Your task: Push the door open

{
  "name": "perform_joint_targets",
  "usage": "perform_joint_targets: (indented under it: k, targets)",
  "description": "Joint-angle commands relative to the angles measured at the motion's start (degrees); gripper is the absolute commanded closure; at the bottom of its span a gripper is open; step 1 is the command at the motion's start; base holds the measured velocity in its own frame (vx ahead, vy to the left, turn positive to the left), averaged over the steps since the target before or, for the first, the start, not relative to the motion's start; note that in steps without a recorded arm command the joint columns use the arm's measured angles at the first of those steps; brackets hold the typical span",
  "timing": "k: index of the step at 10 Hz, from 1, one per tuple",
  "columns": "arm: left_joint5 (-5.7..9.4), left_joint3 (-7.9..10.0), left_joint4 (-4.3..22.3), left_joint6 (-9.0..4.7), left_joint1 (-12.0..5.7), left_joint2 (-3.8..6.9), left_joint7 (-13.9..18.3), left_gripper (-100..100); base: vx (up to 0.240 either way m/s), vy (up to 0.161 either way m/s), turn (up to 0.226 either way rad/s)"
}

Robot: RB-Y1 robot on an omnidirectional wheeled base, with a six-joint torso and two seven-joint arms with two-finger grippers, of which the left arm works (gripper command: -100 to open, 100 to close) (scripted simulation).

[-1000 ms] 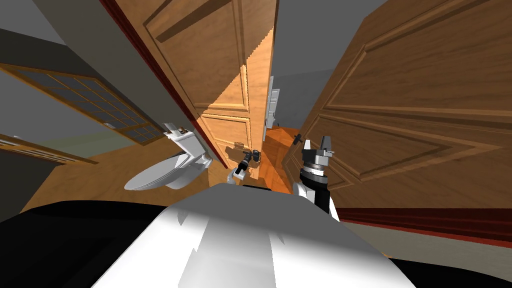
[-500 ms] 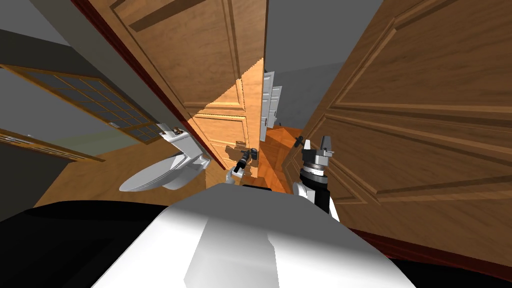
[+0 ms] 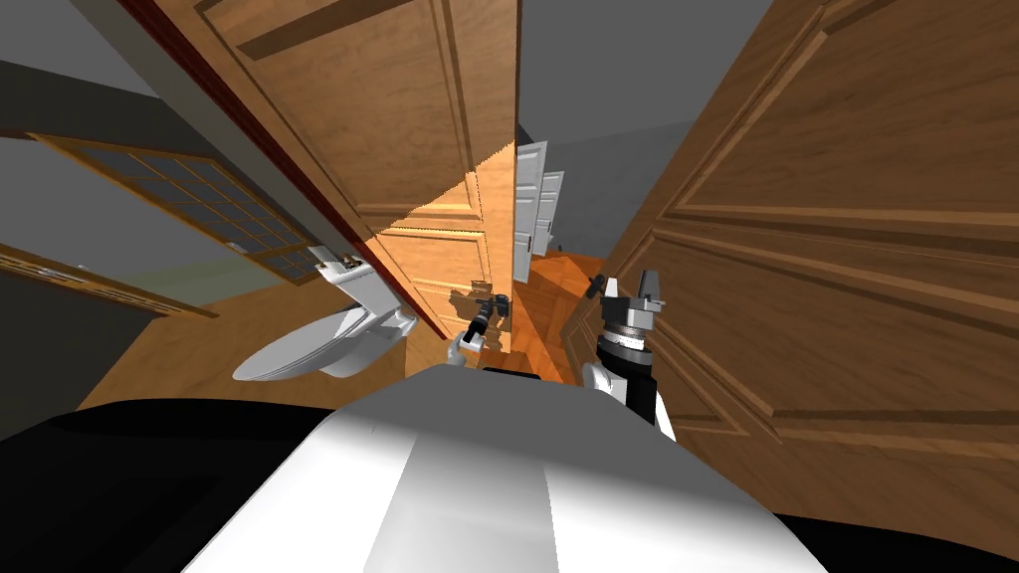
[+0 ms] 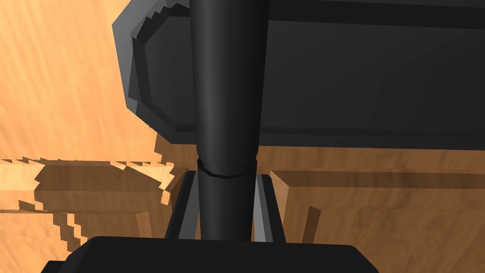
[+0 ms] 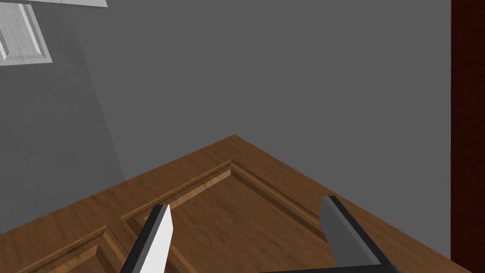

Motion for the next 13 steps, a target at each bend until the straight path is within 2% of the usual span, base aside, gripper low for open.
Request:
perform_joint_targets:
  k: [1, 6, 10, 13]
  targets:
    - [0.17, 1.72, 0.06, -0.11, -0.49, 0.37, -0.29, 100, 0.085, -0.079, 0.053]
    - [0.46, 4.87, 0.7, 0.15, -1.05, -0.26, -1.04, 100, 0.114, -0.108, 0.07]
    - [0.8, 8.41, 1.42, 0.44, -1.69, -1.47, -1.89, 100, 0.15, -0.144, 0.093]
    - [0.97, 10.17, 1.78, 0.58, -2.0, -2.33, -2.31, 100, 0.17, -0.131, 0.086]
